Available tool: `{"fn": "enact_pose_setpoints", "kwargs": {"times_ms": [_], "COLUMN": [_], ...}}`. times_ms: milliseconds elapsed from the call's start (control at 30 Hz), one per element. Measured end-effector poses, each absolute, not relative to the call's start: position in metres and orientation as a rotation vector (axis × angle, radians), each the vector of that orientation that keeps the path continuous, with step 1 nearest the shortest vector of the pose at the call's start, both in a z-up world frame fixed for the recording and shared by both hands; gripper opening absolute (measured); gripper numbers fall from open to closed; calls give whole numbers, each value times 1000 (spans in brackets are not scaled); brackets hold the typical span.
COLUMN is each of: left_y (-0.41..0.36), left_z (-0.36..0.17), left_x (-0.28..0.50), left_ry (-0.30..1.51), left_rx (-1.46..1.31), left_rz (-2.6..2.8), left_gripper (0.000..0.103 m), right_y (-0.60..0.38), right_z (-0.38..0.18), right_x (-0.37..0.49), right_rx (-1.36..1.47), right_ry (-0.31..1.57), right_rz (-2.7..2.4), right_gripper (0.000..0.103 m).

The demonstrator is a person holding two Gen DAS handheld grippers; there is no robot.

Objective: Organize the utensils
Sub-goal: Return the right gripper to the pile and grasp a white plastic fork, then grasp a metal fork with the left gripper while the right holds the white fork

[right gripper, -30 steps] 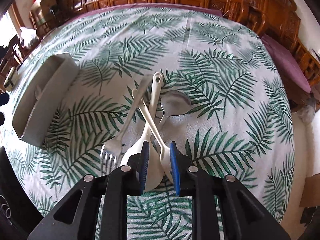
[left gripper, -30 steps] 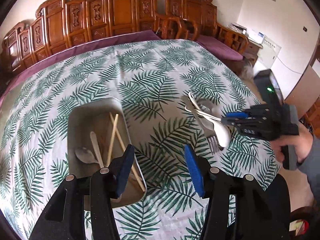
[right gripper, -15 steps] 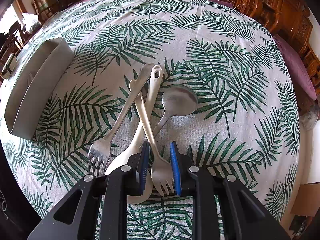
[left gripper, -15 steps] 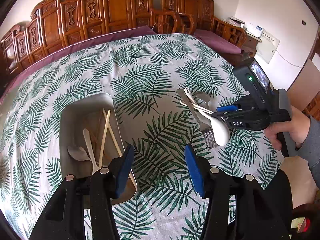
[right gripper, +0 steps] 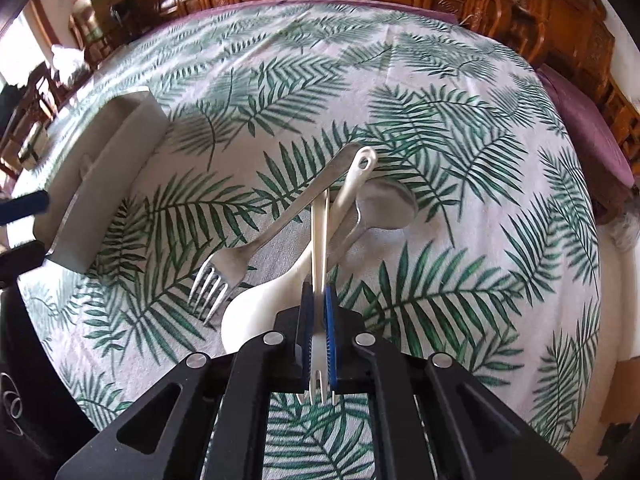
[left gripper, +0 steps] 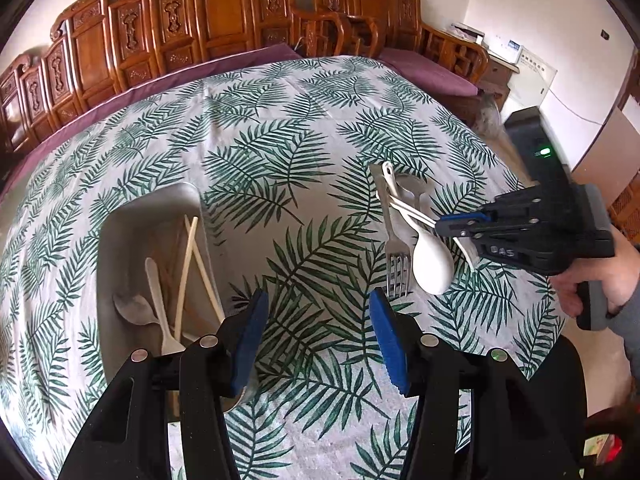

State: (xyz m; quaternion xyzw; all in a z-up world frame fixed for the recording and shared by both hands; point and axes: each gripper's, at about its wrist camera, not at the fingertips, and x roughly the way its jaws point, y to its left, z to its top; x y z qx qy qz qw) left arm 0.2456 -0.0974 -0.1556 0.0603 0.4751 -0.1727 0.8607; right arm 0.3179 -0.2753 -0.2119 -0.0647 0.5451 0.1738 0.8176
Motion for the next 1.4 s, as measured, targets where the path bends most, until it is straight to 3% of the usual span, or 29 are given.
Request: {"fn": "enact_pose_setpoints", "kwargs": {"times_ms": [433, 867, 1400], "left_y": [-130, -180, -215], "left_z": [-169, -194, -225], "left_x": [259, 295, 335], "left_ry": [1021, 1086, 1203], "left_rx": [177, 223, 254], "left_rz": [-390, -468, -492], "left_gripper": [50, 50, 23], "right_y": [-309, -341, -340], "right_z": [-196, -227, -235], "right_x": [290, 276, 276], "right_rx": [-53, 21, 12], "right_ry": [1084, 1114, 1112], "right_rz": [255, 218, 225], "right_gripper": [6, 6, 9]}}
